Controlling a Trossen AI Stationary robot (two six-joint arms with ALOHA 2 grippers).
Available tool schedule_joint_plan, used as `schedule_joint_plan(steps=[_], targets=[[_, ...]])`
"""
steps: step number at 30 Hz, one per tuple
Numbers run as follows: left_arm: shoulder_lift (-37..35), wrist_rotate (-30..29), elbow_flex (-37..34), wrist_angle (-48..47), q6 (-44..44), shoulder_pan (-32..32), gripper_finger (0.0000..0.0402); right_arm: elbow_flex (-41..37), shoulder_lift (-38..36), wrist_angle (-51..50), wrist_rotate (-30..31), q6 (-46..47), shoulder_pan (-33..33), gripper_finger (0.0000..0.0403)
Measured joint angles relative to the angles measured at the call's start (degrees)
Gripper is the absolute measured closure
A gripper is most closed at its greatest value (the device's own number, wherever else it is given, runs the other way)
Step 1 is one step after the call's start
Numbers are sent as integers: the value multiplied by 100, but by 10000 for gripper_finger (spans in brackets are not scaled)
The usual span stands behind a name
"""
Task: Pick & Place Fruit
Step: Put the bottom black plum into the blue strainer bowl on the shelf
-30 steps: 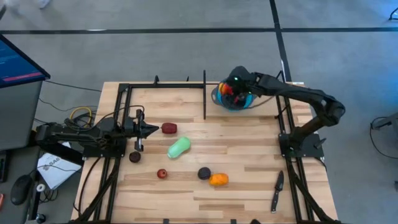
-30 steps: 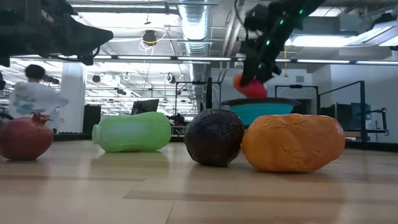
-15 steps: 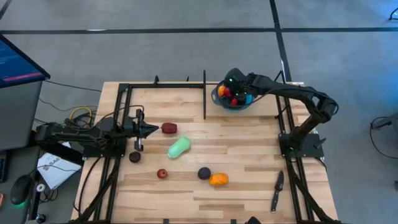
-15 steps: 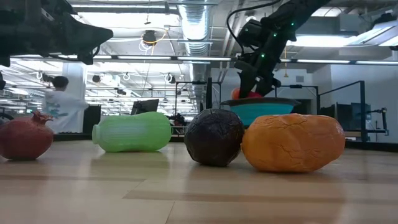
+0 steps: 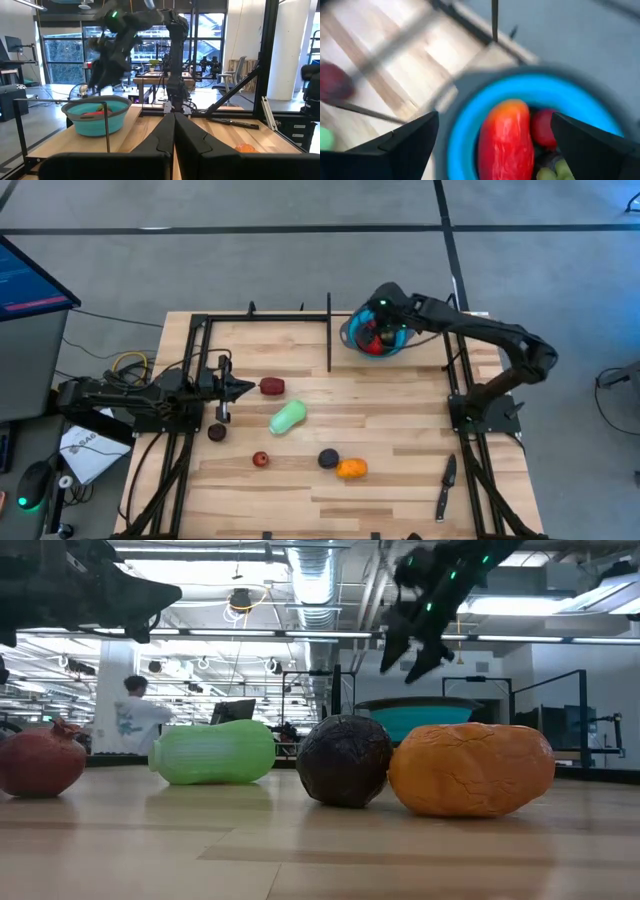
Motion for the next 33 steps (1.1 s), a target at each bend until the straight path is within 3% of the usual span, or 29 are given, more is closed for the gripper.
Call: schedule_joint_plan(steps=[5, 10, 15, 20, 26, 33], targets=[[0, 0, -2, 13, 0, 1, 399, 0, -712, 273, 475, -191, 728, 42], [0, 0, -1, 43, 0, 1, 399, 2, -1051, 459, 968, -462, 2106, 59], [0, 0, -2, 50, 0, 0, 399, 2, -784, 508, 1045, -335, 3570, 74], [0, 0, -2, 73, 1, 1, 399, 0, 17, 762, 1041, 768, 4607, 82], [0, 0, -2, 94, 2, 1, 399, 79, 1194, 1420, 623, 1223, 4982, 70], [0, 0, -2, 99, 1, 0, 399, 608, 2278, 1306, -453, 1171, 4808, 10]])
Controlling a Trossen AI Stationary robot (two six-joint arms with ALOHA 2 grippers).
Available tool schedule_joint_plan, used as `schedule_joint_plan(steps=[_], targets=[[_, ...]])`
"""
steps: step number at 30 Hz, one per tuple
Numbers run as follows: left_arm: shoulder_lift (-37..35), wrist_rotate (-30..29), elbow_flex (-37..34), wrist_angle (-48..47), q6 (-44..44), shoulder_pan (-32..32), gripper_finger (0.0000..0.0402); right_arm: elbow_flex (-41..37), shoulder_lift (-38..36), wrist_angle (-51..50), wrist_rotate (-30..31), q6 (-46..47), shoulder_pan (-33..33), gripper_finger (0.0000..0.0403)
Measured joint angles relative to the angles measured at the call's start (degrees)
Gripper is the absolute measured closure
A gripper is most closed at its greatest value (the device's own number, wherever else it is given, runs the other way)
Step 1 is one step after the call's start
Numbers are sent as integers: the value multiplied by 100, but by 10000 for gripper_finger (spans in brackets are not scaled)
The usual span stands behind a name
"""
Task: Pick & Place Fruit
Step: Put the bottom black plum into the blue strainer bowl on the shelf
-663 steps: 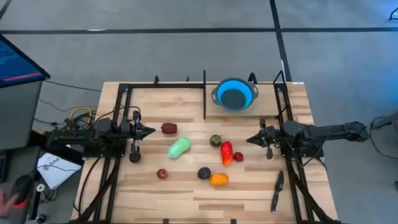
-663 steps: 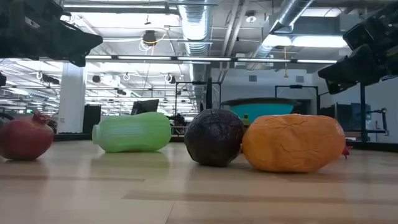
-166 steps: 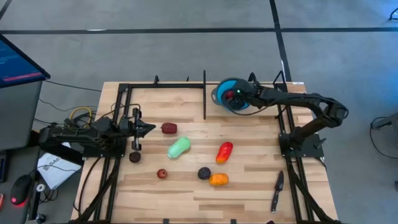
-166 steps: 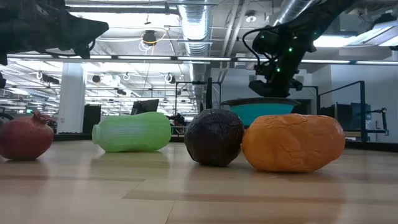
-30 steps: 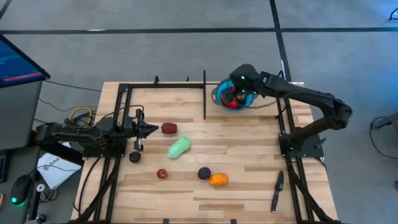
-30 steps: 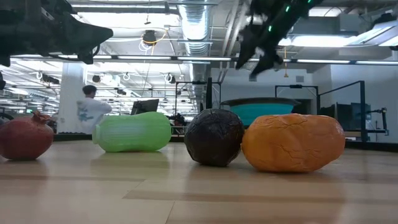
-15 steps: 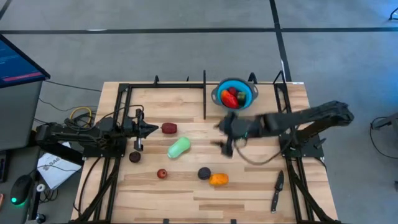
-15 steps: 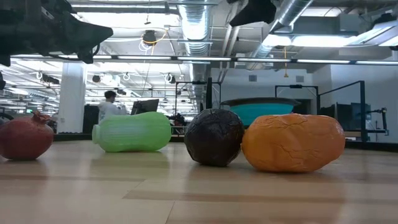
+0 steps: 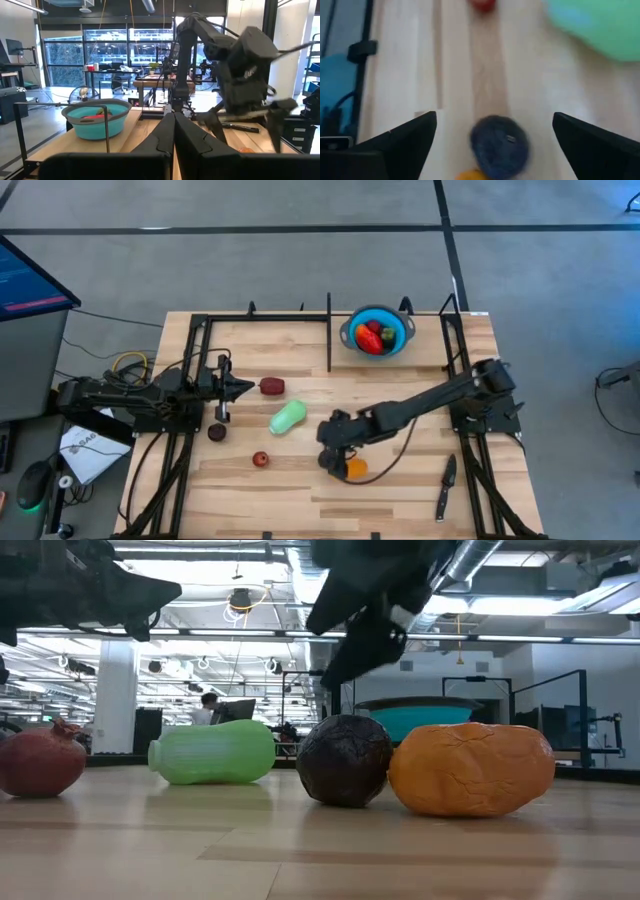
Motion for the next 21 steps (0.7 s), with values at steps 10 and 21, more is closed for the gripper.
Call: schedule_joint_plan(steps=[10, 21], targets=[[30, -2, 1, 19, -1, 1, 399, 181, 792, -250, -141, 183, -40, 33], [186, -2, 1, 5, -1, -1, 399, 181, 822, -418, -155, 321, -64, 69]])
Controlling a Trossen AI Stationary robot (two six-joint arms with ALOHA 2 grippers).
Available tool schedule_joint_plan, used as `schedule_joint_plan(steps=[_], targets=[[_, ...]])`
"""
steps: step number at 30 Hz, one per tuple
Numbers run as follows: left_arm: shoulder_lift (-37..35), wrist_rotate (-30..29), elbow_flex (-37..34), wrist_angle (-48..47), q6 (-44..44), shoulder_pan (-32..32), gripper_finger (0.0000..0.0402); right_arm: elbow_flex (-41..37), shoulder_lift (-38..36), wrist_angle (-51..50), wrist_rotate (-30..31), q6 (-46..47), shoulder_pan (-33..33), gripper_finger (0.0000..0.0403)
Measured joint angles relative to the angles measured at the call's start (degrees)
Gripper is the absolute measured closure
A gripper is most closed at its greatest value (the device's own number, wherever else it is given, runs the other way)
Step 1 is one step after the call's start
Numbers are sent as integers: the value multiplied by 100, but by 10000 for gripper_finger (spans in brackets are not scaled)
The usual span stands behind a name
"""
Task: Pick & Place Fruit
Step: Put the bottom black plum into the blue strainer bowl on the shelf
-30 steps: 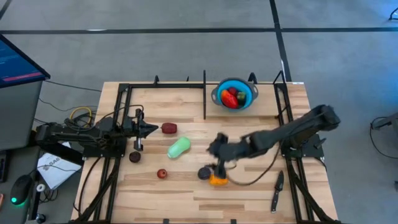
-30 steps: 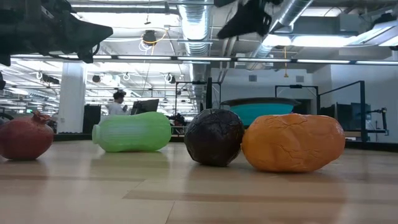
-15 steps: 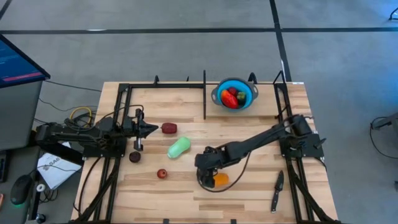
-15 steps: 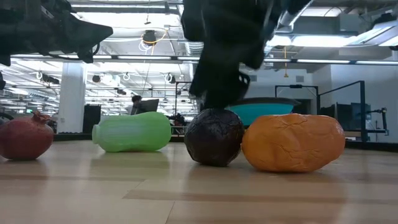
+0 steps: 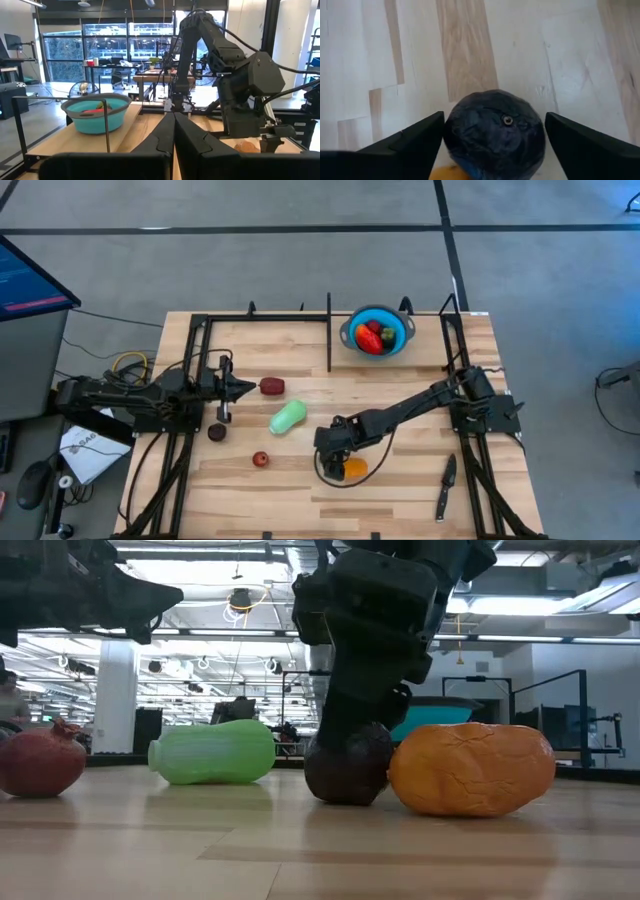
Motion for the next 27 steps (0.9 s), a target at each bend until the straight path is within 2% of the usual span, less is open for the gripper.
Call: schedule_joint_plan(steps=[6, 11, 15, 22, 24, 27], targets=[[158, 2, -1, 16, 0, 1, 399, 9, -17, -179, 18, -67, 2, 130], [157, 2, 0, 35, 0, 1, 399, -9, -332, -455, 252, -291, 2, 143], [157, 2, -1, 38, 0, 0, 399, -4, -1125, -869, 1109, -442, -4, 145], [157, 2, -1, 115, 0, 1, 399, 7, -2945, -1749, 3193, -603, -300, 146], [157, 2, -1, 169, 0, 2, 399, 7, -3323, -1938, 3522, -660, -598, 146], [157, 2, 0, 197, 0, 2, 399, 6, -3684, -2148, 3626, -772, -1238, 147]])
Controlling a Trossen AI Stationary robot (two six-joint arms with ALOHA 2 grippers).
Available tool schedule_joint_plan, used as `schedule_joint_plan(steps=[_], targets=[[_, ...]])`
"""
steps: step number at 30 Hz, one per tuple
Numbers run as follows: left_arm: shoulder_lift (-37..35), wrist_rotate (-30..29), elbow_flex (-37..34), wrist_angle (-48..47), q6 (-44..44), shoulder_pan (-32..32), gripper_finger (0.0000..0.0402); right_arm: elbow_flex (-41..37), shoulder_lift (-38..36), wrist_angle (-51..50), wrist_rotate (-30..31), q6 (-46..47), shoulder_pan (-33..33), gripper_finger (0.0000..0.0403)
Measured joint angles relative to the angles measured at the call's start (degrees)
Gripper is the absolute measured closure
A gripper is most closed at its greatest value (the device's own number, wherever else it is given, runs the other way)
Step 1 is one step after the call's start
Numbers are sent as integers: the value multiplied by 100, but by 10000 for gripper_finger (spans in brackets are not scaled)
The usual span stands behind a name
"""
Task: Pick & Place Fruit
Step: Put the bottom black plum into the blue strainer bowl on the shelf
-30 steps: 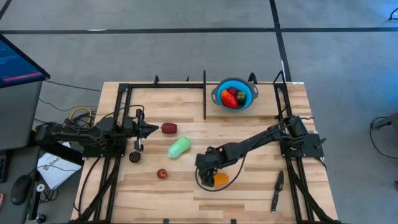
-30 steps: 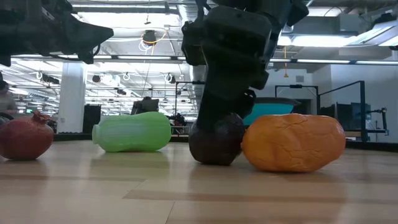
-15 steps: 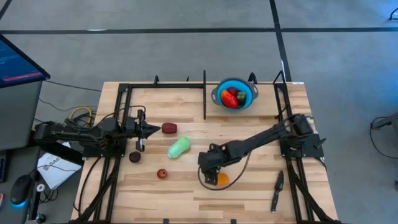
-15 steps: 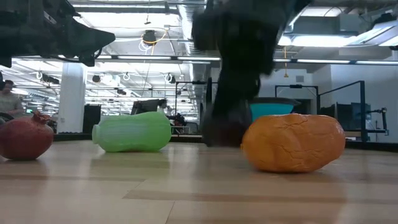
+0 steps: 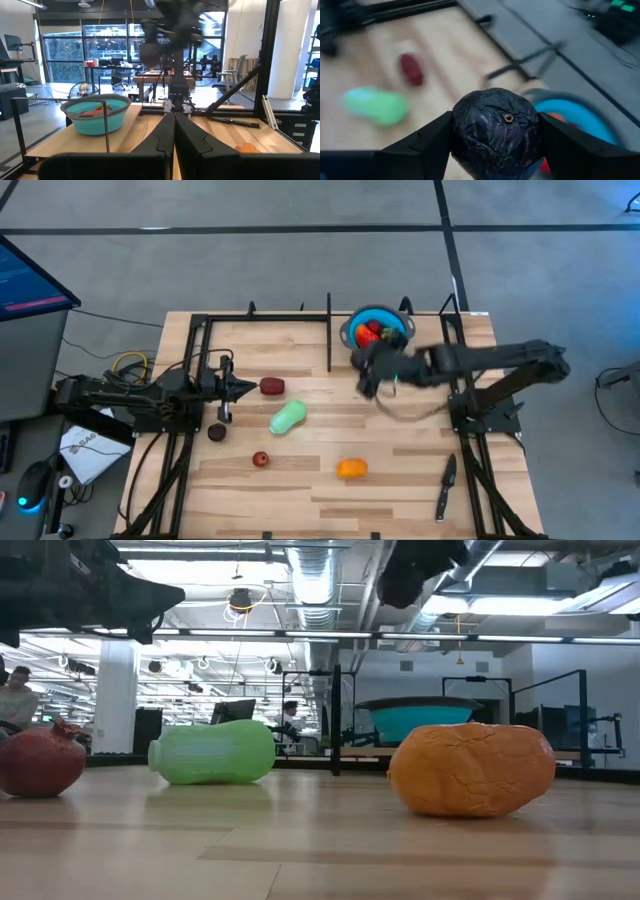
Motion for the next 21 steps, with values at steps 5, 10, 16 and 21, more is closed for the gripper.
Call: schedule_joint_plan(steps=[5, 10, 16, 21], targets=[[0, 0, 0, 39, 0, 0, 399, -2, 96, -129, -78, -239, -1262, 147], [-2, 0, 0, 51, 0, 0, 399, -5, 711, -124, -631, -389, -2438, 147], [0, 0, -2, 80, 0, -2, 399, -10, 1449, -89, -694, -428, -3316, 143], [0, 0, -2, 88, 0, -2, 399, -10, 1753, -90, -981, -428, -3631, 121]])
